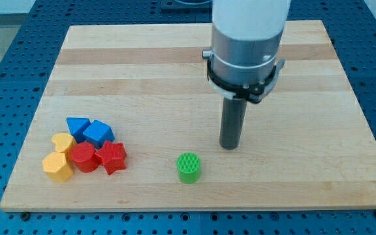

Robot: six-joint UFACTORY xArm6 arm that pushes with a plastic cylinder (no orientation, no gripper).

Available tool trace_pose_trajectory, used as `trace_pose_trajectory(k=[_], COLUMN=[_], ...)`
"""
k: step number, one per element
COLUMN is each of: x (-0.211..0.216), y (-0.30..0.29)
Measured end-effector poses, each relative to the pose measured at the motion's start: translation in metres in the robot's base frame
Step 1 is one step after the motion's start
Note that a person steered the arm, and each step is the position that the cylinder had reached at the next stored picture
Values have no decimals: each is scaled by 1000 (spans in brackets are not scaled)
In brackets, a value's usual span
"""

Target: Move your arm below the green circle

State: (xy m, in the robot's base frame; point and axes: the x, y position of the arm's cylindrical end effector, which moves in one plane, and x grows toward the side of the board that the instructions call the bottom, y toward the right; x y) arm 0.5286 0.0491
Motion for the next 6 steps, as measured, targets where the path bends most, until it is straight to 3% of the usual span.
trace_pose_trajectory(k=[4, 6], x=[83, 78], y=[-45, -72])
